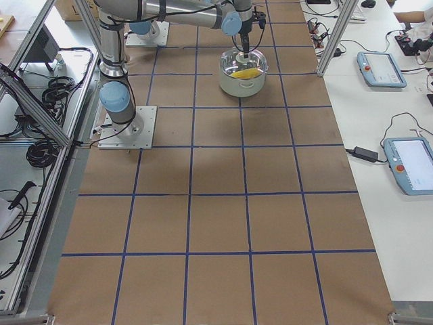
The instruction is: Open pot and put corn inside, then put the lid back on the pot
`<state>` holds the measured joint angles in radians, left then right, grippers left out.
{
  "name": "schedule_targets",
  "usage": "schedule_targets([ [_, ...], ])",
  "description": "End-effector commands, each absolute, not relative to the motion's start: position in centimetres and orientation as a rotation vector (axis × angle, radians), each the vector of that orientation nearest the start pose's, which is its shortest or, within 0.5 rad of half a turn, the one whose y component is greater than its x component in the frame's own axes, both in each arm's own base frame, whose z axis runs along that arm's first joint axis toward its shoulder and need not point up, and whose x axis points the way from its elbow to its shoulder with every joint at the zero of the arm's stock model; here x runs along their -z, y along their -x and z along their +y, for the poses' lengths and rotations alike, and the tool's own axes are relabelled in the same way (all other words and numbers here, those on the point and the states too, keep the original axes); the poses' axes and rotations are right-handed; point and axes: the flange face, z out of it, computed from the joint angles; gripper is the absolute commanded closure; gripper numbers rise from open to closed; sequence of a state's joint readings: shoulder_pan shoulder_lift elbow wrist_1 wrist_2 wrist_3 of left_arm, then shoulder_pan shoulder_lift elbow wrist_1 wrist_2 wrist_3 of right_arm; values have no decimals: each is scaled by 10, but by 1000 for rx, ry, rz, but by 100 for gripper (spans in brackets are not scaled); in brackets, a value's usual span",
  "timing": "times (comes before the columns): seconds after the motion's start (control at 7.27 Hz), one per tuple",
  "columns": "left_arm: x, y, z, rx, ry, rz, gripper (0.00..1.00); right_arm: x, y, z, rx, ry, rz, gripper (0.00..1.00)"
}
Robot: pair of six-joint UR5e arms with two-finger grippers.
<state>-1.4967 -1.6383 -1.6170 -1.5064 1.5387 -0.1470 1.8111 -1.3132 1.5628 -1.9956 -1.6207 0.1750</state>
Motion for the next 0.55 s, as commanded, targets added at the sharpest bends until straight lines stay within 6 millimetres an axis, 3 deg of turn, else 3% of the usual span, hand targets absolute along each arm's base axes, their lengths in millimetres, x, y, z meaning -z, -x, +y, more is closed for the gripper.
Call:
schedule_targets([
  [0.0, -443, 97, -523, -63, 350, 3151, 0, -428, -209, -545, 185, -16, 3149, 0],
  [0.41, -445, 96, -523, -58, 355, 3151, 0, -484, -148, -505, 106, -107, 3102, 0],
])
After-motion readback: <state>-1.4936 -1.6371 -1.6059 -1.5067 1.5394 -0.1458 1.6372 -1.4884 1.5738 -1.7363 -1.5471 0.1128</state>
